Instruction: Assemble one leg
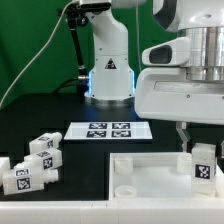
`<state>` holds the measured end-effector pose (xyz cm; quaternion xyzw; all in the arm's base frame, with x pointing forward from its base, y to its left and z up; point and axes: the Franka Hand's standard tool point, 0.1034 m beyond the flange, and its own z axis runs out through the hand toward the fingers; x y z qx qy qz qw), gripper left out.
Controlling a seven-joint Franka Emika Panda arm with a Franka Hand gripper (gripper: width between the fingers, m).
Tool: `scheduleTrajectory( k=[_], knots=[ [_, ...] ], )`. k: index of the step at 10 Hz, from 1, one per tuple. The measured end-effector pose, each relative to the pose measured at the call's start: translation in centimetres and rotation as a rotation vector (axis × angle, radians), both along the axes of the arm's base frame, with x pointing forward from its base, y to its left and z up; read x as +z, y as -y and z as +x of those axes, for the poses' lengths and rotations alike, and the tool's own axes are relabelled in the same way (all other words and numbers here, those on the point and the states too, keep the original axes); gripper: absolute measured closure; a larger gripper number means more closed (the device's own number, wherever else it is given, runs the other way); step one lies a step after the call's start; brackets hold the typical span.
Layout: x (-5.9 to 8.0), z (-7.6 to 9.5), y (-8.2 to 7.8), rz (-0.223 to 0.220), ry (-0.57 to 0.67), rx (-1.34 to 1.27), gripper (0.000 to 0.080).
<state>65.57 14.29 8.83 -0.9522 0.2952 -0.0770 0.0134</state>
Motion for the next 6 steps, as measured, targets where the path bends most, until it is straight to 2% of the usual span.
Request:
scheduleTrajectory(
  k=[3,6],
  knots=[
    [-0.11,0.00,-0.17,0.052,-0.020,-0.420,0.0518],
    [-0.13,0.03,-0.08,0.072,-0.028,-0.504,0.0518]
  ],
)
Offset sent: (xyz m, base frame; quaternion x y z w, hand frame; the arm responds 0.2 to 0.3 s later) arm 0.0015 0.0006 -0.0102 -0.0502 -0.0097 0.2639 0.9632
